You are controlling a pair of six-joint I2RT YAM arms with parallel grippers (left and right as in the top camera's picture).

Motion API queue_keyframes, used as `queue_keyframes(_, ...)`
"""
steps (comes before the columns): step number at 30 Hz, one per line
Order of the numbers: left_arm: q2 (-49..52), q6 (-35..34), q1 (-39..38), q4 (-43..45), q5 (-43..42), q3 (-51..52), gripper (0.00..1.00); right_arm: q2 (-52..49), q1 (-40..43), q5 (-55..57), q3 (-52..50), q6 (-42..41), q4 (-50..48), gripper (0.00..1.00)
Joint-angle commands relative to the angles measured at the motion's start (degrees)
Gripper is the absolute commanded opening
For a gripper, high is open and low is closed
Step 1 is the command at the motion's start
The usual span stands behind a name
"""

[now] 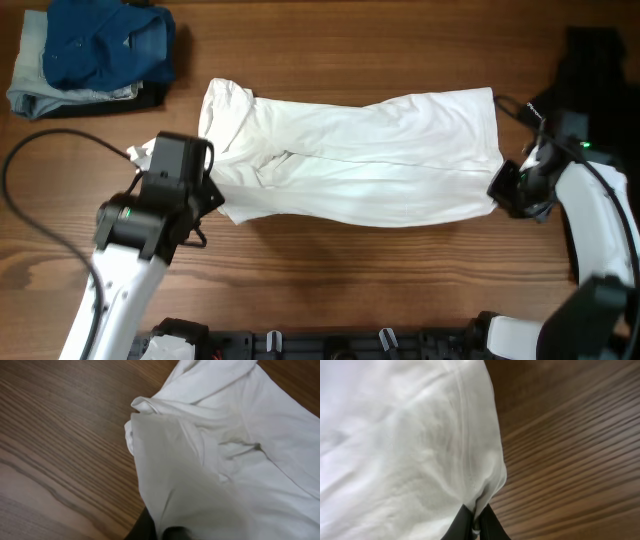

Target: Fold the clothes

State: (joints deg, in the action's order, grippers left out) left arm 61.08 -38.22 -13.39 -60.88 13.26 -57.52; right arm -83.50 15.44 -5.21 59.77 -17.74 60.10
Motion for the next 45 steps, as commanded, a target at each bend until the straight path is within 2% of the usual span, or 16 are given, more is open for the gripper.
queue_keyframes(1,-5.0,0.5,-1.3,-3.1,-1.8,-1.3,0.04,4.7,0.2,-1.3,3.6,4.2,3.6,0.04)
queue_keyframes(10,-8.6,0.5,-1.9,-4.8,-4.6,-1.3,0.04,12.1,0.2,-1.2,4.0,6.0,7.1,0.04)
queue_keyframes(16,-6.8,0.9,-1.9,5.0,-2.7,-1.3,0.04,10.7,0.2,-1.3,4.0,6.4,1.9,0.04)
queue_keyframes(20,-1.1,3.8,-1.9,12.1,-2.7,-1.3,0.04,6.2,0.2,-1.7,4.0,6.4,-1.7,0.04)
queue_keyframes(25,10.9,7.8,-1.8,22.3,-2.2,-1.3,0.04,-0.7,0.2,-2.2,4.0,6.4,-8.3,0.04)
queue_keyframes(32,24.1,8.2,-1.7,34.4,-1.6,-1.3,0.04,-7.4,0.2,-3.8,4.0,7.2,-18.4,0.04)
queue_keyframes(37,28.7,8.2,0.6,37.2,-1.6,-1.3,0.04,-9.0,0.3,-3.8,4.0,7.2,-24.0,0.04)
queue_keyframes(45,29.9,8.0,7.4,37.7,-1.7,-1.3,0.04,-11.8,0.3,-3.6,4.0,7.3,-29.3,0.04)
